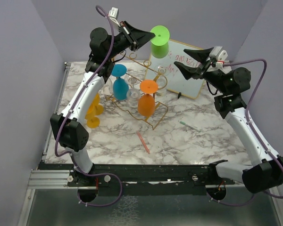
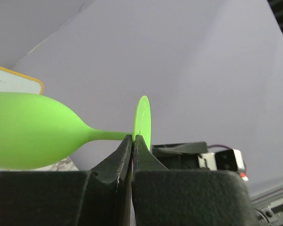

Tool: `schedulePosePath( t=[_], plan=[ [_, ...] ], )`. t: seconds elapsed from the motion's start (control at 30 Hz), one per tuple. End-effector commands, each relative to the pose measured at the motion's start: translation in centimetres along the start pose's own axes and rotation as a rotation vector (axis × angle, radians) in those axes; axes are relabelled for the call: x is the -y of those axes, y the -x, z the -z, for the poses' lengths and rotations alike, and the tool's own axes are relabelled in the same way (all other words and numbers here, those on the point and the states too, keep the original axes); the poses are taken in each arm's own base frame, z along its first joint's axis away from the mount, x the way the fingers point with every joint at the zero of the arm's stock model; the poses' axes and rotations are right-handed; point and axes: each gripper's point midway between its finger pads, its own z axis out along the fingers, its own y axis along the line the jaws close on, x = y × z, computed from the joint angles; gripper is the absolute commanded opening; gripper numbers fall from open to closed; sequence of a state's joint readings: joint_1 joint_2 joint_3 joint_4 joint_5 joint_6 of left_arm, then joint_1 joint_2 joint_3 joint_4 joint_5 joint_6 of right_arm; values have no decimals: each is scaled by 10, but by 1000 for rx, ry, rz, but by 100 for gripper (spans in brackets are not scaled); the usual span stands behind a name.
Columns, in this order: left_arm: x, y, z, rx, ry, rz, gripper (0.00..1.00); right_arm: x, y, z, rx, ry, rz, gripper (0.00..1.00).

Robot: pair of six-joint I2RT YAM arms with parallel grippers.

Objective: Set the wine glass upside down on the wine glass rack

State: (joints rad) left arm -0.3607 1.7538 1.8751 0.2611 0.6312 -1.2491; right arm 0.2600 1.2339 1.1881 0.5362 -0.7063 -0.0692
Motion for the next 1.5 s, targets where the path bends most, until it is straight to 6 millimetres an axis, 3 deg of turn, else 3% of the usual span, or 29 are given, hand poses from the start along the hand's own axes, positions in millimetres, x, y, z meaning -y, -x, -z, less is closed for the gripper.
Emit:
schedulePosePath(
  t=[0.0, 0.23, 0.47, 1.03, 1.47],
  plan=[
    [-41, 8, -5, 54, 128, 51, 0, 3, 12, 21, -32, -100, -10, 62],
    [-71, 10, 5, 96, 308, 83, 0, -17, 39, 43, -4, -94, -10, 63],
    [-72, 9, 18, 112, 398, 115, 0, -23, 54, 51, 20, -98, -9, 63],
    [-80, -21, 29, 7, 413, 210, 0, -19, 48, 55, -2, -140, -35, 63],
    [-84, -17, 42, 34, 430, 204, 0, -18, 47, 55, -7, -145, -36, 63]
  ],
)
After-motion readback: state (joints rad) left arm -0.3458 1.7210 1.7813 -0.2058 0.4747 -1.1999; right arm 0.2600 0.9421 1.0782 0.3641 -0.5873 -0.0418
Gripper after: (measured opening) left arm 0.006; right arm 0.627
